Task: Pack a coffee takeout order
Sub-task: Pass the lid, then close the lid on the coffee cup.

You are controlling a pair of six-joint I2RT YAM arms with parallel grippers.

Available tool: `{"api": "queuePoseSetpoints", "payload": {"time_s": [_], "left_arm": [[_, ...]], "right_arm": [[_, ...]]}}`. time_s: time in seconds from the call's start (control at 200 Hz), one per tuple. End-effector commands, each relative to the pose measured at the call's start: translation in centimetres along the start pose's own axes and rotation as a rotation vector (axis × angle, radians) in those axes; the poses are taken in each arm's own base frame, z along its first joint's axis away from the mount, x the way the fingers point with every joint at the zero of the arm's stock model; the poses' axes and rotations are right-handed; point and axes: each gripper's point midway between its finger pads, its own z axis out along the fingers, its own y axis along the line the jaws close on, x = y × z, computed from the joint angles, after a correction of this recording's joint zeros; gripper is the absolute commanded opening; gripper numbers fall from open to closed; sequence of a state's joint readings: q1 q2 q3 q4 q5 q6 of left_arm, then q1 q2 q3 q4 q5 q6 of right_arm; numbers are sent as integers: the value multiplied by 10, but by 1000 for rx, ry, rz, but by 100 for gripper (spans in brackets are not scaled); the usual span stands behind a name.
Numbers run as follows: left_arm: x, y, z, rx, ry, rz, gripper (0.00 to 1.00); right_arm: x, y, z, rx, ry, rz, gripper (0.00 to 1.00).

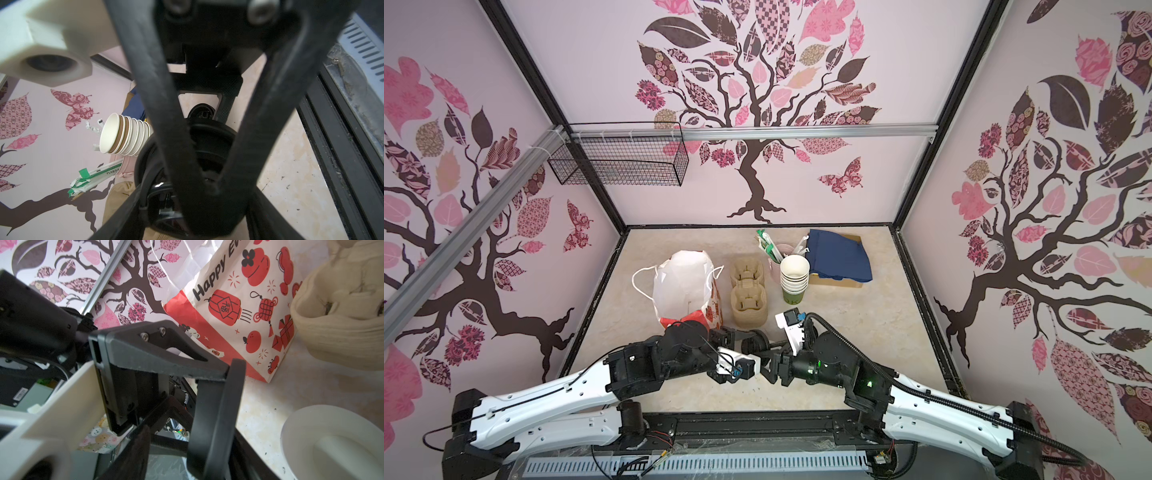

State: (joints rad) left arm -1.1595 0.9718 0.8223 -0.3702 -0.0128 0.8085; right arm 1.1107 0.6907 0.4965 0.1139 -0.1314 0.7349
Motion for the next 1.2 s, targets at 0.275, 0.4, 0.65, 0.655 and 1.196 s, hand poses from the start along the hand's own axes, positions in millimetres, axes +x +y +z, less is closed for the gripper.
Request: {"api": "queuePoseSetpoints", "payload": {"time_s": [0.275, 0.4, 0.65, 0.655, 1.196], "left_arm": [[-8, 11, -6, -10, 7, -44, 61], [-5, 10, -6, 7, 28, -67, 60], [3, 6, 8, 78, 149, -190, 58], [4, 6, 9, 81, 153, -192, 58], [37, -21, 53, 321, 504, -332, 59]], "right_arm": [[-34, -31, -41, 285, -130, -135, 100], [-49, -72, -91, 560, -247, -115, 100], [-65, -100, -146, 826, -365, -72, 98], [-65, -101, -146, 830, -363, -74, 98], [-75, -99, -163, 886, -391, -120, 97]]}}
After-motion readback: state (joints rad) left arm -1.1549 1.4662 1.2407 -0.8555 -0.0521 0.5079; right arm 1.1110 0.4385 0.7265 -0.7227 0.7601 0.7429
